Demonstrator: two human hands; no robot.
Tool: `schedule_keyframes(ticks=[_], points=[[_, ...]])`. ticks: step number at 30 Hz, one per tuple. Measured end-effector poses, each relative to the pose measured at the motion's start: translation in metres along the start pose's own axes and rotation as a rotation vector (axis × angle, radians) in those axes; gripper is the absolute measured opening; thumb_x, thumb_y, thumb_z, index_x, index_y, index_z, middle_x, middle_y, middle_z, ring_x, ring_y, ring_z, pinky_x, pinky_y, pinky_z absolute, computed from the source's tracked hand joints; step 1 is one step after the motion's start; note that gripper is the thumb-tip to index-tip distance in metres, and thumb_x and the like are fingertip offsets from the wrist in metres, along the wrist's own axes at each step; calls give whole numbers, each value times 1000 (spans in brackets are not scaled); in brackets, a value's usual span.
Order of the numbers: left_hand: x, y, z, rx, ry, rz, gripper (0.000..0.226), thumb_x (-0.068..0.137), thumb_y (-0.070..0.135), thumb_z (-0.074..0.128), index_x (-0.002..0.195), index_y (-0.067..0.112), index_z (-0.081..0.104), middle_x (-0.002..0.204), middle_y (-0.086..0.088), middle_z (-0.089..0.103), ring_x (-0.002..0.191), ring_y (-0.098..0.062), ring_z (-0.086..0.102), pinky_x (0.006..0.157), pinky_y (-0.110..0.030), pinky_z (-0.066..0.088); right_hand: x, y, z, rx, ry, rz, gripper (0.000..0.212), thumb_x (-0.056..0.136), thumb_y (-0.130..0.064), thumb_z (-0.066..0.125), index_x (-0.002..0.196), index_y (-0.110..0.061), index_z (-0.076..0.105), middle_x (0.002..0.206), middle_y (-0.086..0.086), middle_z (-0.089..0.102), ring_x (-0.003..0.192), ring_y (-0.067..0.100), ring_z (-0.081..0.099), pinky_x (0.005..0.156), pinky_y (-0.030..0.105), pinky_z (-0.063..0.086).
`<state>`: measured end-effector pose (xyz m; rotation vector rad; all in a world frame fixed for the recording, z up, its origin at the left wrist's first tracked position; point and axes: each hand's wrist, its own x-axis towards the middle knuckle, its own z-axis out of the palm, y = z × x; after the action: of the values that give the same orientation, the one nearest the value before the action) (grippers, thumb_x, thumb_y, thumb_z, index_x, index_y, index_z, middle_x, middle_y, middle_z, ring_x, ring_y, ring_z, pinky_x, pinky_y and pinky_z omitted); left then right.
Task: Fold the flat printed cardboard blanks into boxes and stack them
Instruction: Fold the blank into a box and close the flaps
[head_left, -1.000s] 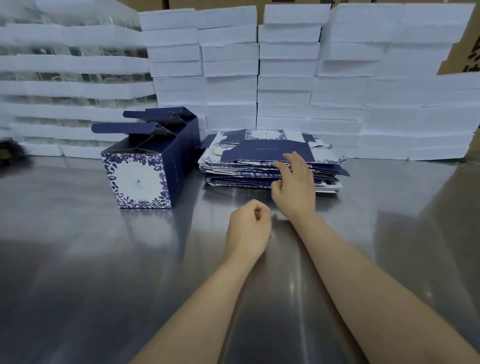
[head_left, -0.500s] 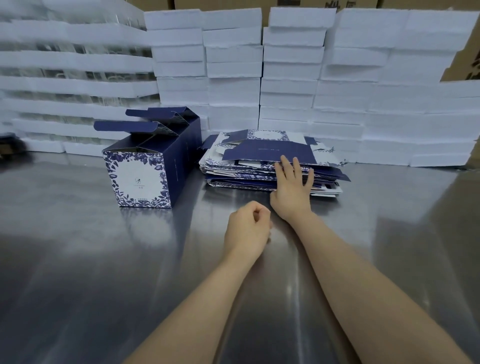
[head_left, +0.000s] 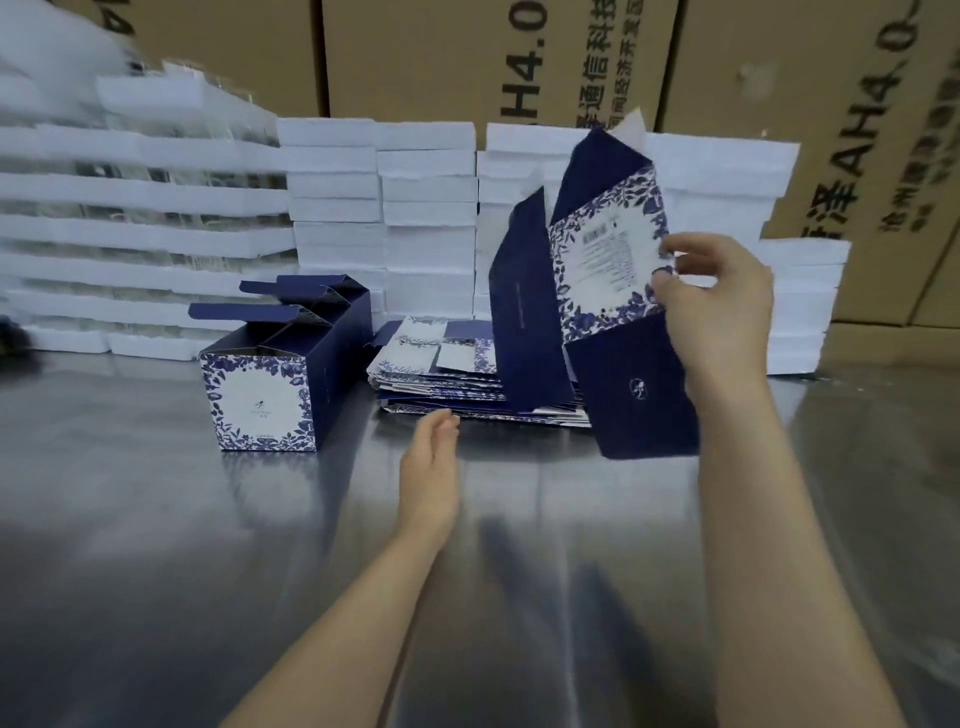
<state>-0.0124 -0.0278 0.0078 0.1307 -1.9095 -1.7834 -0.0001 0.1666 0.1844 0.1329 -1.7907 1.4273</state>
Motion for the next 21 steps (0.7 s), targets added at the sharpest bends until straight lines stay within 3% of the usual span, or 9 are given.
schedule_keyframes(ticks=[3, 6, 10, 12, 14, 16, 18, 20, 21], points=[[-8, 9, -6, -192, -62, -131, 36, 105, 38, 28, 131, 29, 51, 132, 12, 57, 126, -9, 49, 110, -33, 32, -13, -16, -22, -85, -224, 57, 43, 84, -6, 65, 121, -25, 53, 86, -11, 58, 73, 10, 60, 60, 26, 46], [-19, 16, -11, -242, -214, -226, 54, 104, 47, 18, 145, 19, 40, 144, 0, 49, 129, -18, 48, 103, -33, 37, -23, -18, -21, -166, -506, 105, 44, 84, -6, 65, 124, -19, 54, 88, -8, 61, 76, 4, 61, 61, 17, 44], [-23, 23, -18, -342, -240, -282, 61, 102, 53, 19, 146, 16, 38, 148, -1, 44, 126, -23, 51, 99, -33, 44, -33, -2, -7, -537, -761, 39, 29, 90, -15, 57, 118, -20, 58, 101, -5, 53, 95, 17, 50, 71, 25, 37], [-20, 28, -22, -445, -242, -375, 66, 100, 58, 20, 134, 14, 56, 135, -6, 59, 107, -22, 66, 86, -35, 54, -41, 8, 4, -684, -1019, 38, 29, 91, -25, 57, 120, -20, 56, 109, -4, 56, 101, 19, 51, 81, 27, 41], [-16, 33, -27, -504, -266, -424, 71, 100, 58, 24, 90, 16, 80, 95, -8, 76, 75, -18, 74, 57, -26, 57, -54, 27, 21, -797, -1240, 58, 44, 95, -44, 52, 132, -19, 53, 138, 2, 52, 120, 21, 50, 99, 32, 38], [-15, 34, -34, -467, -260, -482, 64, 102, 44, 35, 64, 16, 79, 69, -5, 74, 56, -17, 71, 42, -21, 50, -77, 53, 42, -855, -1318, 76, 39, 98, -53, 41, 121, -25, 58, 151, 5, 40, 136, 26, 37, 110, 38, 27], [-7, 24, -40, -329, -180, -516, 27, 96, 19, 53, 93, 6, 76, 85, -11, 75, 68, -21, 72, 53, -22, 53, -103, 82, 57, -890, -1228, 58, 33, 99, -51, 37, 103, -26, 58, 143, 10, 43, 134, 32, 34, 111, 48, 22], [3, 9, -51, -69, -47, -368, 43, 88, 0, 58, 131, 6, 57, 127, -14, 61, 107, -25, 63, 81, -25, 49, -124, 106, 65, -835, -1079, 18, 37, 100, -47, 37, 119, -21, 54, 143, 6, 37, 139, 32, 25, 115, 53, 13], [6, 6, -56, 164, 16, -214, 52, 86, -3, 57, 136, 10, 52, 141, -12, 50, 121, -25, 54, 91, -22, 42, -129, 114, 68, -804, -1040, 11, 40, 100, -47, 35, 126, -20, 50, 149, 5, 32, 144, 32, 17, 117, 53, 7]])
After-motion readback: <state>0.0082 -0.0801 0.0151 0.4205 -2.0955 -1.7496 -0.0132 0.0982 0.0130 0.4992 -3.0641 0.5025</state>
